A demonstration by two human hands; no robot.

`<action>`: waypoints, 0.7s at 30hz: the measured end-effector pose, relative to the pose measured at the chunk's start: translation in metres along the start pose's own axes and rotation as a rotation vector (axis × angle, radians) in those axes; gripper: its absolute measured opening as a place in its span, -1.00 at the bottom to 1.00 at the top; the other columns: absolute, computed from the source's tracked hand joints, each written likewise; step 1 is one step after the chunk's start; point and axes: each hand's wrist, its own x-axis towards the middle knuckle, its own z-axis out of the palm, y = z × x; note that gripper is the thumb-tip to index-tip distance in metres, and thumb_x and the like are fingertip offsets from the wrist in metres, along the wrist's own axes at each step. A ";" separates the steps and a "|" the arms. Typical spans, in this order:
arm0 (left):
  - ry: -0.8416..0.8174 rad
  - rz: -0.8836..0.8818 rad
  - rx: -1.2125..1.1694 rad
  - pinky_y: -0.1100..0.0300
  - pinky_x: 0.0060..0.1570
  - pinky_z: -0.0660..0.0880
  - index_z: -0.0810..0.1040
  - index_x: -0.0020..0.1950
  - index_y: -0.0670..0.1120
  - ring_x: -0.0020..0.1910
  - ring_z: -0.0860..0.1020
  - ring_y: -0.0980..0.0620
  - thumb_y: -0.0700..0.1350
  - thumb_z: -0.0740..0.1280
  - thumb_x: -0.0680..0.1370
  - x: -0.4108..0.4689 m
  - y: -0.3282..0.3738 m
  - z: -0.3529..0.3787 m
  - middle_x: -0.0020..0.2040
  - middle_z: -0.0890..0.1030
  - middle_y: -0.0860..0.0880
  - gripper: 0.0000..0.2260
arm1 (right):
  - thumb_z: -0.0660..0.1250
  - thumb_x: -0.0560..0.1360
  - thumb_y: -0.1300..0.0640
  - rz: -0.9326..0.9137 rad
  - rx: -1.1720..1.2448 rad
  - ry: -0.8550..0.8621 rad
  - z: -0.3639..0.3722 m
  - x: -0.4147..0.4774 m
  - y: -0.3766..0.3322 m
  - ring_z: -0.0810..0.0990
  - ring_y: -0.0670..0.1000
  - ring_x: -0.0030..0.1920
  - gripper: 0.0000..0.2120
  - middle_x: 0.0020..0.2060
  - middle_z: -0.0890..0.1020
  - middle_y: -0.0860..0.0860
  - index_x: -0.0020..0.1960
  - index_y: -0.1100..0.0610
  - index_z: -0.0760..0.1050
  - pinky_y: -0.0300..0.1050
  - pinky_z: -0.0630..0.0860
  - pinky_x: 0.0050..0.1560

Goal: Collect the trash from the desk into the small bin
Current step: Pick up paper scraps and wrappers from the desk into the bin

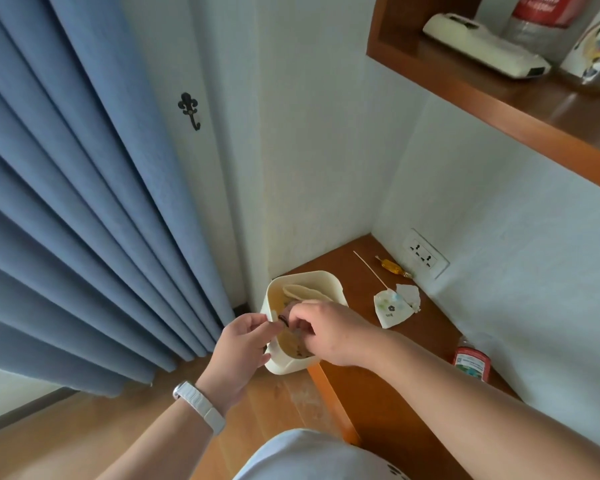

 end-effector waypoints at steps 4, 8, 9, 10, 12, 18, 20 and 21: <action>0.007 -0.007 0.010 -0.13 0.21 0.62 0.66 0.04 -0.12 0.15 0.67 -0.25 -0.04 0.45 0.57 0.002 -0.001 0.000 0.07 0.73 -0.26 -0.84 | 0.25 0.55 -0.01 -0.029 0.006 0.044 0.000 0.000 0.003 0.54 -0.13 -0.13 -0.90 -0.06 0.50 -0.22 0.06 -0.12 0.46 -0.20 0.53 -0.24; 0.017 -0.013 0.016 -0.09 0.14 0.63 0.66 0.05 -0.11 0.12 0.69 -0.18 -0.03 0.44 0.57 0.008 -0.002 -0.001 0.03 0.76 -0.19 -0.83 | 0.23 0.57 0.08 -0.042 0.016 0.169 -0.007 -0.008 0.014 0.54 -0.15 -0.09 -0.88 -0.07 0.50 -0.22 0.08 -0.03 0.50 -0.17 0.57 -0.16; 0.019 -0.016 0.017 -0.05 0.11 0.63 0.66 0.04 -0.11 0.11 0.70 -0.16 -0.04 0.44 0.57 0.009 -0.002 0.000 0.02 0.77 -0.17 -0.85 | 0.24 0.58 0.09 -0.034 0.015 0.212 -0.010 -0.011 0.019 0.54 -0.16 -0.07 -0.87 -0.05 0.52 -0.21 0.08 -0.01 0.51 -0.18 0.57 -0.12; 0.022 -0.020 0.017 -0.02 0.08 0.62 0.66 0.04 -0.11 0.10 0.70 -0.14 -0.05 0.44 0.58 0.011 -0.002 0.000 0.02 0.77 -0.16 -0.85 | 0.24 0.57 0.10 -0.024 0.015 0.258 -0.013 -0.015 0.025 0.53 -0.17 -0.05 -0.87 -0.05 0.53 -0.20 0.08 0.01 0.52 -0.22 0.56 -0.10; 0.025 -0.030 0.022 -0.01 0.08 0.61 0.66 0.05 -0.11 0.11 0.69 -0.14 -0.06 0.44 0.58 0.014 -0.001 0.003 0.03 0.77 -0.16 -0.86 | 0.26 0.57 0.13 0.010 0.028 0.347 -0.020 -0.022 0.040 0.53 -0.21 -0.04 -0.86 -0.05 0.53 -0.20 0.09 0.04 0.54 -0.28 0.54 -0.09; 0.026 -0.068 0.044 -0.08 0.16 0.62 0.66 0.08 -0.14 0.14 0.68 -0.18 -0.06 0.45 0.58 0.022 0.002 0.014 0.06 0.74 -0.22 -0.83 | 0.30 0.56 0.09 0.323 -0.019 0.472 -0.020 -0.035 0.117 0.56 -0.14 -0.04 -0.85 0.02 0.58 -0.11 0.12 0.03 0.52 -0.16 0.60 -0.07; 0.026 -0.077 0.054 -0.04 0.11 0.62 0.66 0.08 -0.14 0.15 0.67 -0.20 -0.07 0.45 0.58 0.025 0.003 0.018 0.07 0.73 -0.26 -0.83 | 0.30 0.56 0.05 0.424 -0.072 0.426 -0.012 -0.037 0.144 0.58 -0.09 0.01 -0.79 0.11 0.58 -0.08 0.18 0.02 0.51 -0.12 0.62 -0.07; 0.025 -0.080 0.058 -0.02 0.09 0.62 0.67 0.08 -0.14 0.15 0.67 -0.20 -0.07 0.44 0.58 0.026 0.004 0.020 0.07 0.73 -0.26 -0.84 | 0.31 0.56 0.04 0.455 -0.116 0.391 -0.007 -0.038 0.156 0.58 -0.07 0.04 -0.75 0.17 0.57 -0.06 0.22 0.02 0.50 -0.10 0.62 -0.07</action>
